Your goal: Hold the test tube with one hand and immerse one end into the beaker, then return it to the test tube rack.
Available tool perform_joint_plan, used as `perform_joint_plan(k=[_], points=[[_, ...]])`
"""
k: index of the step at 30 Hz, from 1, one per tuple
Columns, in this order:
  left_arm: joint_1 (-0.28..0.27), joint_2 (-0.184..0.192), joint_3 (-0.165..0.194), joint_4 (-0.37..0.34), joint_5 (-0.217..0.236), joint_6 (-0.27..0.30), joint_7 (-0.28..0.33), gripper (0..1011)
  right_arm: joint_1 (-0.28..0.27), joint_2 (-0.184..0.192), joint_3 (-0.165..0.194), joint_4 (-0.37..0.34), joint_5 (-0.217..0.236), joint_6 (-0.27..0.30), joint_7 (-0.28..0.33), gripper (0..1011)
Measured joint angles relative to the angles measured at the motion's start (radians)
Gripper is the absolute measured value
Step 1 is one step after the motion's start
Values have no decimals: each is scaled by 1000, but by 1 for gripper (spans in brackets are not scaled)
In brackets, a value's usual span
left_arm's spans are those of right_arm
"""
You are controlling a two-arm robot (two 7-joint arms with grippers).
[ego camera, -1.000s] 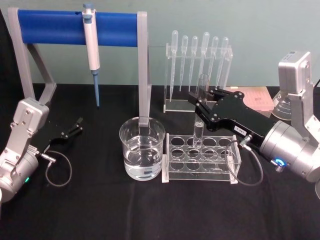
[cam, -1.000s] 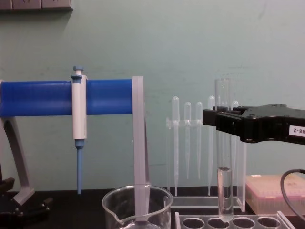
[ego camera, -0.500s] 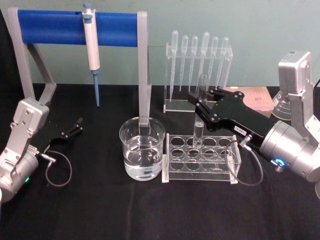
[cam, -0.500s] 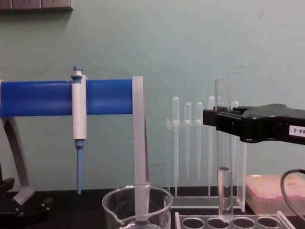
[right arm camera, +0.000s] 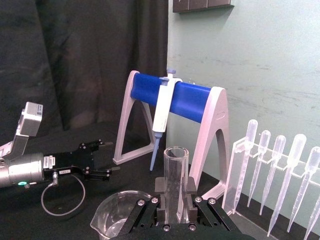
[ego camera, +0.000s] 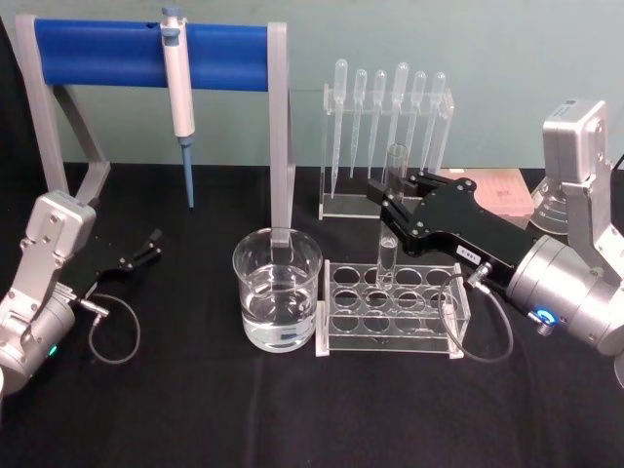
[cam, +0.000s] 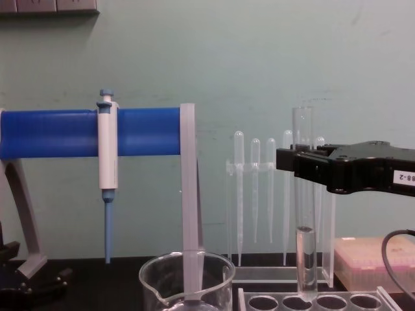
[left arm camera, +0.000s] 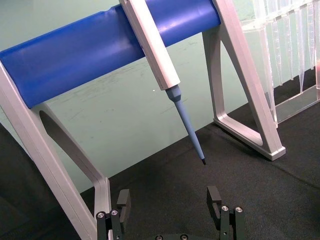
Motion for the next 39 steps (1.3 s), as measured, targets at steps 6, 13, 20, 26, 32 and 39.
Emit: perform_joint_plan(k=[6,13,20,26,32,39], points=[[0,0,0,0,0,0,0,1000,0,0,0,0,0,0,0,225],[0,0,0,0,0,0,0,1000,0,0,0,0,0,0,0,225],[0,0,0,0,0,0,0,1000,0,0,0,0,0,0,0,225],[0,0,0,0,0,0,0,1000,0,0,0,0,0,0,0,225],[0,0,0,0,0,0,0,1000,0,0,0,0,0,0,0,225],[0,0,0,0,0,0,0,1000,0,0,0,0,0,0,0,225]])
